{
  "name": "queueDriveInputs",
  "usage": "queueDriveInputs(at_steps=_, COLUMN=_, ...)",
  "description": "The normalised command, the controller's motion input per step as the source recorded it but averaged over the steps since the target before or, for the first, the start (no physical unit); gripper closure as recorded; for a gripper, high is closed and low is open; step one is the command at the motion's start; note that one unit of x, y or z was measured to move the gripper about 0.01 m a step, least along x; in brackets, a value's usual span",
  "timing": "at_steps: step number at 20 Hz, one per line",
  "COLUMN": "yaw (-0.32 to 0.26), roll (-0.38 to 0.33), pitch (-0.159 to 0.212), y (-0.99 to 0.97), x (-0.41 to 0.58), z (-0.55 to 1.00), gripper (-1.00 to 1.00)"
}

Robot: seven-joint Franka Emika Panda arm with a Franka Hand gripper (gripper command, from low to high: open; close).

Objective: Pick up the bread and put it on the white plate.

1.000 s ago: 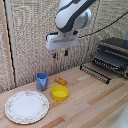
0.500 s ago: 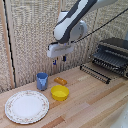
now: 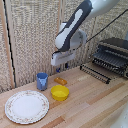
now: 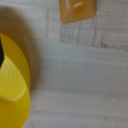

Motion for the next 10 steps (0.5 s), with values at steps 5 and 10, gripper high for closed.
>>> queueDriveInputs(at_steps=5, yaw=0.039, roll=0.0, pitch=0.0, y=-0.13, x=0.459, z=-0.28, gripper=-1.0)
queueDriveInputs(at_steps=10, yaw=0.044, roll=0.0, pitch=0.026, y=-0.21, x=0.189, z=-0.23, gripper=-1.0)
